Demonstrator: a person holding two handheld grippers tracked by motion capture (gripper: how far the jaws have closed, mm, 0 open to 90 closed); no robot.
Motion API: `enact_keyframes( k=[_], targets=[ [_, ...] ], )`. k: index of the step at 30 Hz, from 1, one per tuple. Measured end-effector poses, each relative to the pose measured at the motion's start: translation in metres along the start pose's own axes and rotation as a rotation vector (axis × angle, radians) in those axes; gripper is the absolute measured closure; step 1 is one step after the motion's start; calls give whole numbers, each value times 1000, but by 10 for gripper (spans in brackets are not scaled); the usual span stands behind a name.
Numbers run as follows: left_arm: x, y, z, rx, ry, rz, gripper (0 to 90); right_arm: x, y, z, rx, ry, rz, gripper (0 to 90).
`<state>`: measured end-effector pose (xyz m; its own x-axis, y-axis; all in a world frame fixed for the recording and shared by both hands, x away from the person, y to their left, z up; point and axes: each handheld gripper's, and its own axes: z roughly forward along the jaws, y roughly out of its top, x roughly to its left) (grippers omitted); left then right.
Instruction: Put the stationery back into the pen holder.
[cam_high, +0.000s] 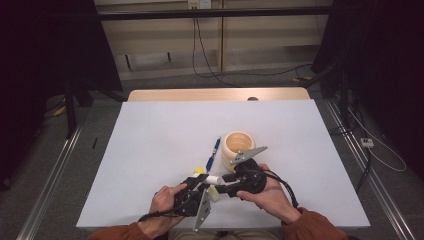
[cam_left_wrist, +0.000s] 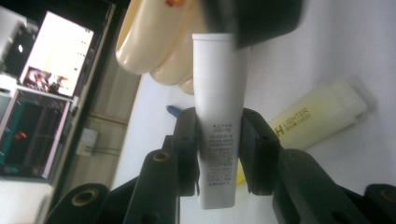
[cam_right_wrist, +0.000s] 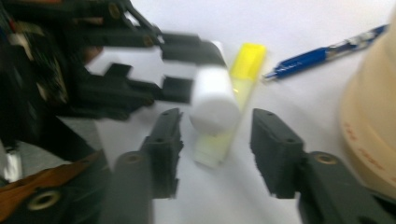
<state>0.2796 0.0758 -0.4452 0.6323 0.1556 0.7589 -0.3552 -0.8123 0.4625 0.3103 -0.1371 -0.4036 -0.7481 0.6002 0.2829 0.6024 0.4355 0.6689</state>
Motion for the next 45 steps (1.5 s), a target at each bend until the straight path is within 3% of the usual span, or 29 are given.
enact_keyframes(
  k=[1,2,4,9,16,19,25,28,31,34,38,45],
  targets=[
    [3,-2,-1,1,3,-37,702,0,-2,-2,-12,-14,-15,477],
    [5,-4,-1,-1,0,-43,702,1,-5,-4,-30,-37,-29,456],
    [9,-7,-2,1,-6,-97,702,1,-8,-8,-46,-60,-46,394],
    [15,-13,-2,-29,-35,-221,702,-5,-21,-18,-94,-108,-25,263],
    [23,-18,-3,-41,-82,-345,702,-19,-41,-31,-126,-200,22,155],
    [28,-22,-4,-43,-107,-437,702,-26,-47,-35,-151,-243,36,100],
    [37,-34,-6,-54,-126,-569,702,-44,-57,-46,-201,-291,100,118],
    [41,-37,-7,-65,-137,-639,702,-50,-63,-48,-223,-302,41,75],
    [44,-39,-9,-89,-158,-720,702,-56,-69,-49,-238,-303,73,86],
    [49,-42,-10,-113,-181,-785,701,-58,-73,-51,-255,-325,59,75],
    [56,-45,-13,-142,-202,-859,701,-63,-79,-53,-309,-421,-29,65],
    [67,-42,-17,-178,-223,-932,701,-72,-90,-61,-336,-435,85,88]
  ],
)
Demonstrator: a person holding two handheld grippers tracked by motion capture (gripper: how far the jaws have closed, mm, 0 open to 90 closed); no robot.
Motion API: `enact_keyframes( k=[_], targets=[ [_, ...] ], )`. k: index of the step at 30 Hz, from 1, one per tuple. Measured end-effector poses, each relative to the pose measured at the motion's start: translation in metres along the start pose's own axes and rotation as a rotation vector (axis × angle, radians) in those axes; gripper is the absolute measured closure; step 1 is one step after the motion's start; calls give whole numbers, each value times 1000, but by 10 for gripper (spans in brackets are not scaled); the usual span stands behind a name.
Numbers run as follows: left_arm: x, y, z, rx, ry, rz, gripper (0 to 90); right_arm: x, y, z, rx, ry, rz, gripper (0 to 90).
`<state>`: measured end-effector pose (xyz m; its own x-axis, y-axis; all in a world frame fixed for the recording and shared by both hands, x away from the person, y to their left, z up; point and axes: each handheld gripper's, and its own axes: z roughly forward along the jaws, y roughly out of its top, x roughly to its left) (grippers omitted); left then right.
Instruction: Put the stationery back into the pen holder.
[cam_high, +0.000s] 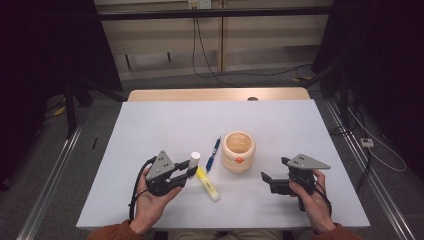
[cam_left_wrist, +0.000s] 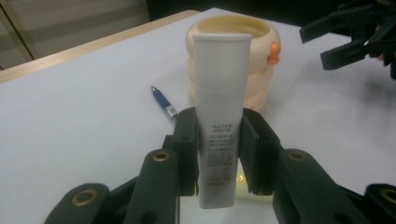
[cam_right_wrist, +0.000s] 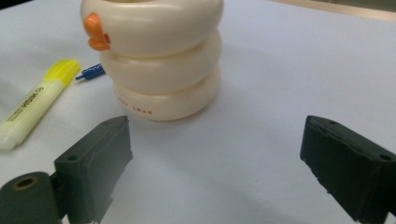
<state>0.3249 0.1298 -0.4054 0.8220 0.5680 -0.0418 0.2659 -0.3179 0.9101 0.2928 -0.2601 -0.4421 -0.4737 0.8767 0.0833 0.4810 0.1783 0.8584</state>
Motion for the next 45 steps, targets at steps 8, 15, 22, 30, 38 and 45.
enact_keyframes(
  k=[8,15,22,30,38,45],
  targets=[
    [5,17,8,-15,-18,-56,701,-10,-11,-11,-14,-4,39,64],
    [4,30,14,-27,-39,-55,701,-16,-19,-18,-13,-25,48,67],
    [3,45,30,-66,-47,-59,701,-18,-20,-18,-33,-25,72,49],
    [4,51,44,-71,-35,-69,701,-21,-21,-18,-44,-41,78,56],
    [15,66,59,-93,-22,-123,701,-20,-20,-18,-46,-26,60,48],
    [15,81,68,-123,-13,-113,701,-20,-21,-17,-41,-15,54,46]
  ],
)
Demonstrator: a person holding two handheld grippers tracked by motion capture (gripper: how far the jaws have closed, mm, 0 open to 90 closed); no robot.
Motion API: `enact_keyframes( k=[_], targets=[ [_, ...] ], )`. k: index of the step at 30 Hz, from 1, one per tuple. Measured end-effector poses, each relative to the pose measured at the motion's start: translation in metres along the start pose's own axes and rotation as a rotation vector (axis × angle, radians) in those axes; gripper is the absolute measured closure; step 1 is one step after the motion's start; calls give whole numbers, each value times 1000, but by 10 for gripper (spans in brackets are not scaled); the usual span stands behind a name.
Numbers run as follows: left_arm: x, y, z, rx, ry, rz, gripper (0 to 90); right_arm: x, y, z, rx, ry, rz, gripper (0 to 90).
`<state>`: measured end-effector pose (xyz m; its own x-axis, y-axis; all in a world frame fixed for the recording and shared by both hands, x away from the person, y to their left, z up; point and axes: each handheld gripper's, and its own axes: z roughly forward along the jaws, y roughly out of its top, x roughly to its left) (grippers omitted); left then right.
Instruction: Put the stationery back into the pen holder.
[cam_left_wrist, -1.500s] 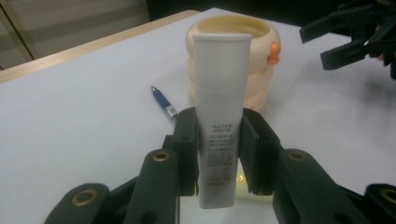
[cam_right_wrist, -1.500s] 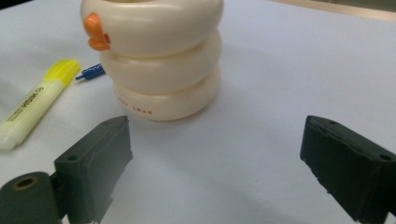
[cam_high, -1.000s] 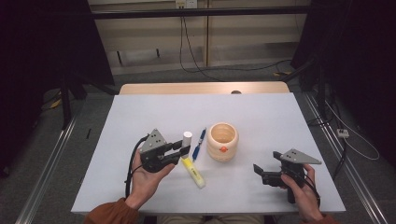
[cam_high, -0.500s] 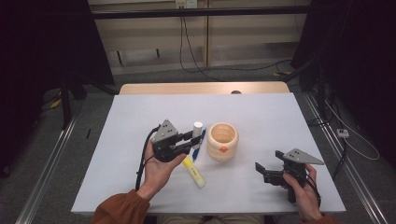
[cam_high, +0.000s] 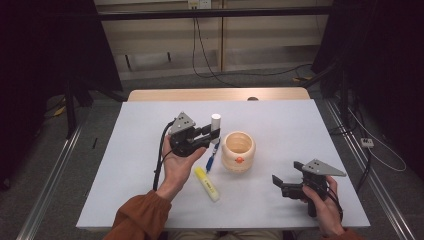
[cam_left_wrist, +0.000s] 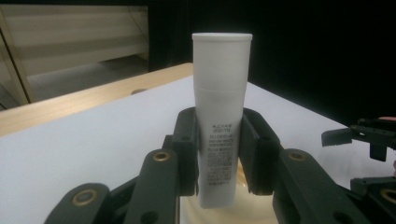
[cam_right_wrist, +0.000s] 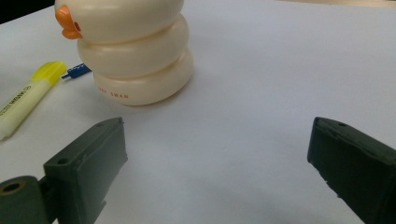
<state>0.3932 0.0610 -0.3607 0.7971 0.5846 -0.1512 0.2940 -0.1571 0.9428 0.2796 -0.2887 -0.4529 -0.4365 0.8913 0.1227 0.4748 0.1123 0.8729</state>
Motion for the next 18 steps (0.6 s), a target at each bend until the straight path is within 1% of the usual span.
enact_keyframes(
  k=[3,5,6,7,8,11,13,18],
  targets=[
    [-5,4,7,-9,-11,18,701,0,0,-1,-1,0,-5,51],
    [-9,3,12,-24,-3,33,701,1,0,-1,-2,7,-10,53],
    [-11,3,14,-21,-5,38,701,1,0,-1,-3,8,-9,52],
    [-12,1,17,-25,-19,19,701,2,0,-1,1,8,-9,52],
    [-13,0,20,-21,-25,13,701,2,0,-1,-1,10,-9,53],
    [-17,-4,30,-1,-16,34,701,2,0,-1,1,11,-16,53],
    [-18,-6,36,8,-33,23,701,3,0,-1,1,14,-19,53],
    [-26,-12,49,22,-53,52,700,3,-1,0,8,30,-23,52]
  ],
)
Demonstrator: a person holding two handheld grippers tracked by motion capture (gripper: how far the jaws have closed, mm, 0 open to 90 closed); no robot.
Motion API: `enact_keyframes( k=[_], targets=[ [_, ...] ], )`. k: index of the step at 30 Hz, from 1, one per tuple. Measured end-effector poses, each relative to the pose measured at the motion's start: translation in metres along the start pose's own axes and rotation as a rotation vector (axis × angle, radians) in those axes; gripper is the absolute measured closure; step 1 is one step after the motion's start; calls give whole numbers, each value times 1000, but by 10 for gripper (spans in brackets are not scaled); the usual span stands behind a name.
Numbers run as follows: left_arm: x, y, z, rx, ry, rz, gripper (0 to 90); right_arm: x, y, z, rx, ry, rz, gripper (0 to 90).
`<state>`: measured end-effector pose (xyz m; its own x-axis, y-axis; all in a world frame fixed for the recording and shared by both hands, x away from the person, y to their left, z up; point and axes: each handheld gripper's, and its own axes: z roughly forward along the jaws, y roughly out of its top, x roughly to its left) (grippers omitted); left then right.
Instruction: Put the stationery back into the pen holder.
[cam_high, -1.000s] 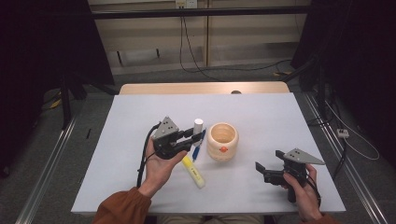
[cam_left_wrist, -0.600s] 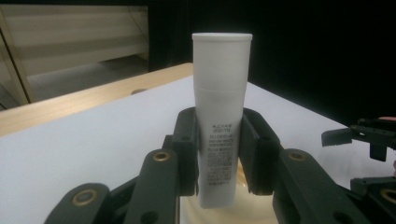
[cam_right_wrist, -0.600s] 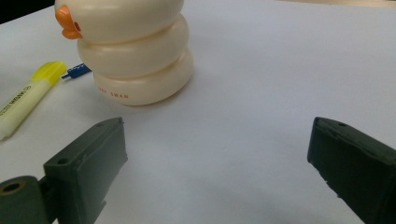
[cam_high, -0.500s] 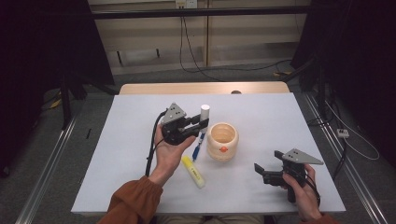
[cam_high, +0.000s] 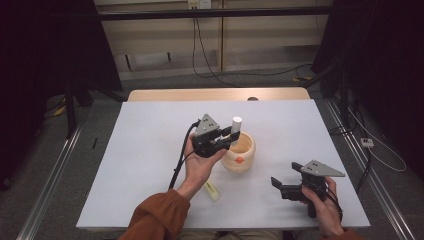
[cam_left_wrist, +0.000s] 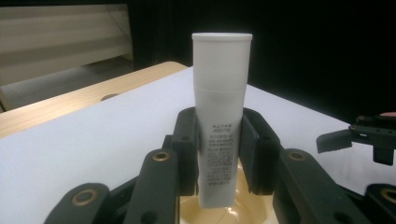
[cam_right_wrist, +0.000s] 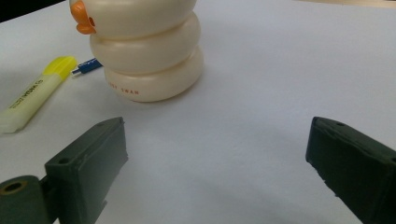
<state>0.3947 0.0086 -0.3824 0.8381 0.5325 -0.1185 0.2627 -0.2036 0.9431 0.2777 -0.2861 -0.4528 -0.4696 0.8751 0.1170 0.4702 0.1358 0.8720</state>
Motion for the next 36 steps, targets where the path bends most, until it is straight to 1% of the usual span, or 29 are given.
enact_keyframes(
  k=[2,4,5,7,9,10,12,15,16,19,21,23,24,25,26,27,30,34,36],
  targets=[
    [-3,-2,4,14,-14,3,700,0,0,0,1,2,-4,53],
    [-4,-6,9,30,-9,21,700,0,0,0,3,4,-4,52],
    [-4,-7,10,32,-8,20,700,0,0,0,4,6,-6,52],
    [-3,-10,14,39,-12,9,700,1,0,0,6,10,-7,53],
    [-1,-14,15,47,-6,-3,699,1,0,0,8,11,-4,53],
    [0,-15,16,49,-11,-10,699,1,0,0,9,13,-4,53],
    [2,-17,16,56,-8,-18,699,1,0,0,13,17,-2,53],
    [2,-18,17,72,-18,-4,698,1,0,1,16,22,-4,53],
    [2,-18,17,75,-19,8,698,1,0,1,17,23,-4,53],
    [1,-19,18,86,-28,14,696,1,0,1,17,25,-5,53],
    [1,-19,17,81,-21,6,687,1,0,1,17,26,-7,52],
    [0,-17,14,68,-29,-9,615,1,0,1,18,29,-4,51],
    [-1,-15,12,63,-27,-1,576,1,0,1,18,30,-4,51],
    [-4,-14,10,52,-7,14,535,1,0,1,19,31,-4,51],
    [-6,-12,8,44,-5,19,475,1,0,2,20,33,-4,52],
    [-6,-11,6,39,-9,18,451,1,0,2,20,33,-6,52],
    [-2,-9,1,38,22,14,364,2,0,2,23,35,-4,52],
    [7,-8,-5,40,62,-10,272,2,0,2,21,38,-3,52],
    [10,-7,-9,40,65,-22,230,2,0,2,21,37,-2,52]
  ],
)
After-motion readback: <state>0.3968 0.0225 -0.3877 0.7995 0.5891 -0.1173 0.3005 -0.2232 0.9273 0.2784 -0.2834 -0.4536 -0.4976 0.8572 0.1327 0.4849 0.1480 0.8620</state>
